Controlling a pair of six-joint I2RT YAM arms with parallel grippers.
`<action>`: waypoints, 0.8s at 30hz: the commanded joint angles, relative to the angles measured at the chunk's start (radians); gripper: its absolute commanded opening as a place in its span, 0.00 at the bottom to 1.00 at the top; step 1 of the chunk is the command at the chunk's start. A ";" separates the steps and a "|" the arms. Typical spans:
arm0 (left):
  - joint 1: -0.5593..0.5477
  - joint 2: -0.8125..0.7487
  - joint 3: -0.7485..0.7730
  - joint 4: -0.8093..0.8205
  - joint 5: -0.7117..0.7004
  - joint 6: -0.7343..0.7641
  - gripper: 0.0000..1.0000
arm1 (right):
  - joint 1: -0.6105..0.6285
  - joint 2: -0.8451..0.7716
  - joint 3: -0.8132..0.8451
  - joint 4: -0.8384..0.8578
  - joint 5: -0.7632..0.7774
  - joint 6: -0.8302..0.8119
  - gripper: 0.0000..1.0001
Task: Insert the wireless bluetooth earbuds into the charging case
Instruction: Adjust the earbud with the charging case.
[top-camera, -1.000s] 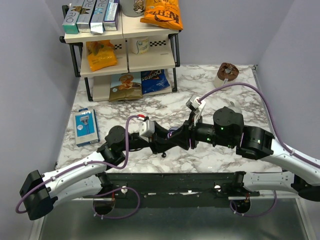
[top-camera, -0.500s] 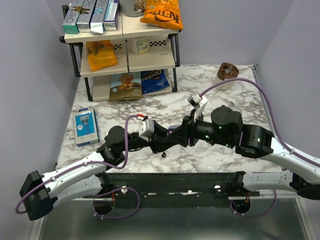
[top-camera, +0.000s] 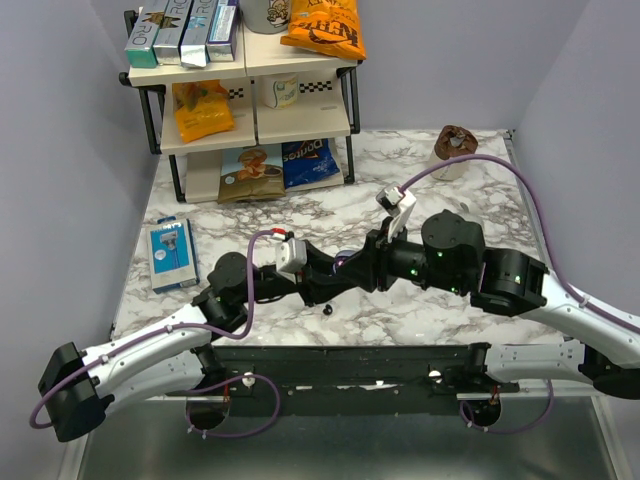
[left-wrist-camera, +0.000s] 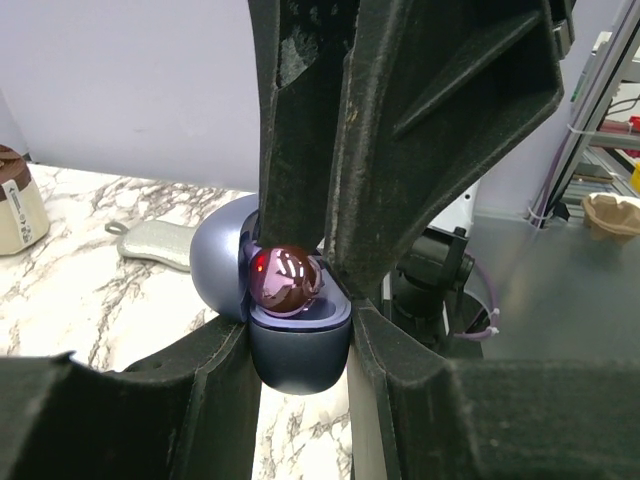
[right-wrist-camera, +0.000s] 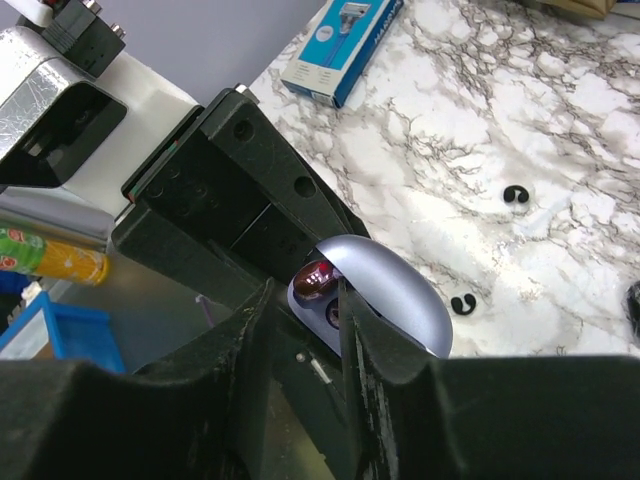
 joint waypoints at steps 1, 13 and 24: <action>-0.003 -0.025 -0.007 0.040 -0.001 0.016 0.00 | 0.003 -0.013 0.038 -0.025 0.018 -0.036 0.45; -0.003 -0.021 -0.008 0.055 0.016 0.019 0.00 | 0.002 -0.040 0.041 -0.116 0.122 0.002 0.45; -0.003 -0.013 0.002 0.057 0.032 0.008 0.00 | 0.003 -0.016 0.033 -0.070 0.062 -0.004 0.44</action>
